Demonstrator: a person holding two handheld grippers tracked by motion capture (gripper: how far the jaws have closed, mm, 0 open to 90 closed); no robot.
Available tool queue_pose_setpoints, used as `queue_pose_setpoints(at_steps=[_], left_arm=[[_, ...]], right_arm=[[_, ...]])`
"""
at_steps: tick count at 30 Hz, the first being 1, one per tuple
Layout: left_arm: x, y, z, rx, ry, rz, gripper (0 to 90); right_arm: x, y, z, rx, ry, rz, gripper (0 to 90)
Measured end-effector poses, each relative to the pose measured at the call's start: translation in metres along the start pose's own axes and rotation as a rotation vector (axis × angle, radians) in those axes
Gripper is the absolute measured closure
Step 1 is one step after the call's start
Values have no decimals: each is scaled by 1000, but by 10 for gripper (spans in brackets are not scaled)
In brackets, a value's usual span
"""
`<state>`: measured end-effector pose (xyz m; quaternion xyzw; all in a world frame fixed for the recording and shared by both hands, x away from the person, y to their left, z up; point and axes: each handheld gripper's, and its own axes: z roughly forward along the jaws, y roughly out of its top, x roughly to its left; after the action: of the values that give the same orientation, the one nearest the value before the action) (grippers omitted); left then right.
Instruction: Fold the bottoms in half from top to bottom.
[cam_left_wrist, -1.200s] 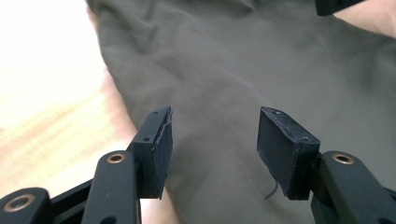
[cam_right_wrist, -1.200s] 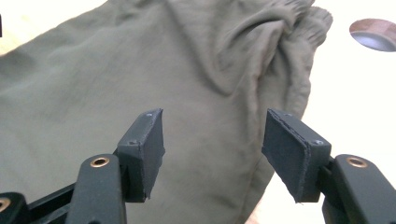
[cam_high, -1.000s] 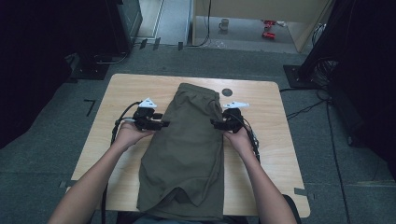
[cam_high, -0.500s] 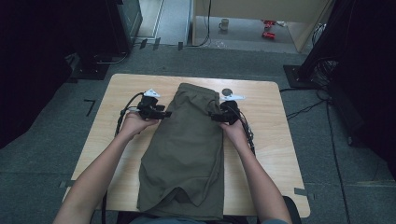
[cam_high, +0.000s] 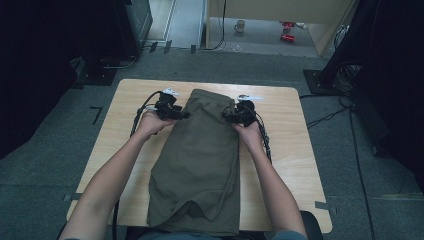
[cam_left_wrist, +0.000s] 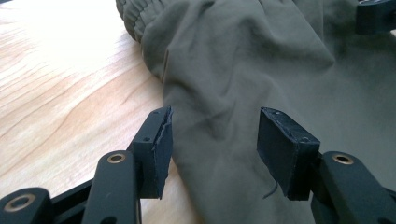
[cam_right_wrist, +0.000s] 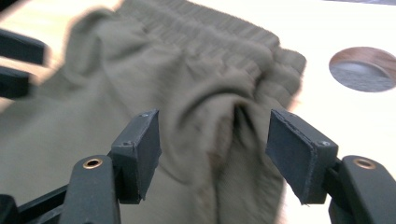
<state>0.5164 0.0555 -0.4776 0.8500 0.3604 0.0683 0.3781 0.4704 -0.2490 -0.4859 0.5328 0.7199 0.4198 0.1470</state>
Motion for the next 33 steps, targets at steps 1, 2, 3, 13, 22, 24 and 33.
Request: queue_pose_setpoints(at_steps=[1,2,3,13,22,24,33], left_arm=[[1,1,3,-25,13,2,465],[2,1,4,-38,15,1,465],[3,1,6,-48,14,-5,465],[-1,3,31,55,29,12,433],[-1,-2,36,34,22,-2,431],[-2,-2,36,32,25,1,434],[-7,-7,35,14,23,24,561]], right_arm=[[2,3,2,-11,-27,-35,345],[2,6,4,6,-39,-39,329],[0,8,7,24,-42,-36,316],[-10,-1,29,90,-52,-32,287],[-17,-6,33,88,-83,-52,377],[-14,-7,35,86,-99,-89,419],[-7,-6,38,75,-75,-90,654]])
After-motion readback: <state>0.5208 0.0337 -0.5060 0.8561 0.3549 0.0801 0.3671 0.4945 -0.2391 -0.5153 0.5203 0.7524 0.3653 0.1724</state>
